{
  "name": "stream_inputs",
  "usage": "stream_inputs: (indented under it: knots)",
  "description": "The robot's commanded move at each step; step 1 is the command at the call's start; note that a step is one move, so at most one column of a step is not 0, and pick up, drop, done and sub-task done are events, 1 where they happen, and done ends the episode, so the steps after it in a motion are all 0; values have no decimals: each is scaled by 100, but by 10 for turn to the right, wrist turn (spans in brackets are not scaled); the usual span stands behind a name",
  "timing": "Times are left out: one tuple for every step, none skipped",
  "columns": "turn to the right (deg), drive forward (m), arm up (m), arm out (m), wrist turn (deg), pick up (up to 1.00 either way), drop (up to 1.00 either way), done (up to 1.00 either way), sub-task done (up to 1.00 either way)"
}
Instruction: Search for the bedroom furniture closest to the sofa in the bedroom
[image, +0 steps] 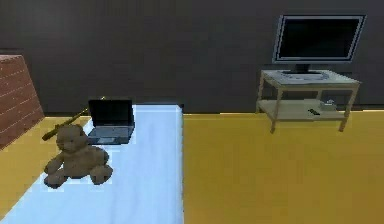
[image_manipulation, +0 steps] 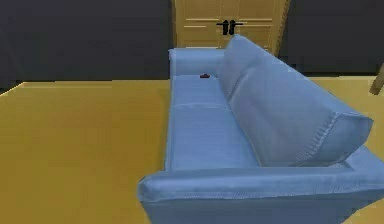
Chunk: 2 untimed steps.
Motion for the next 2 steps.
stream_inputs:
  knots:
    - [-180,0,0,0,0,0,0,0,0]
    - [0,0,0,0,0,0,0,100,0]
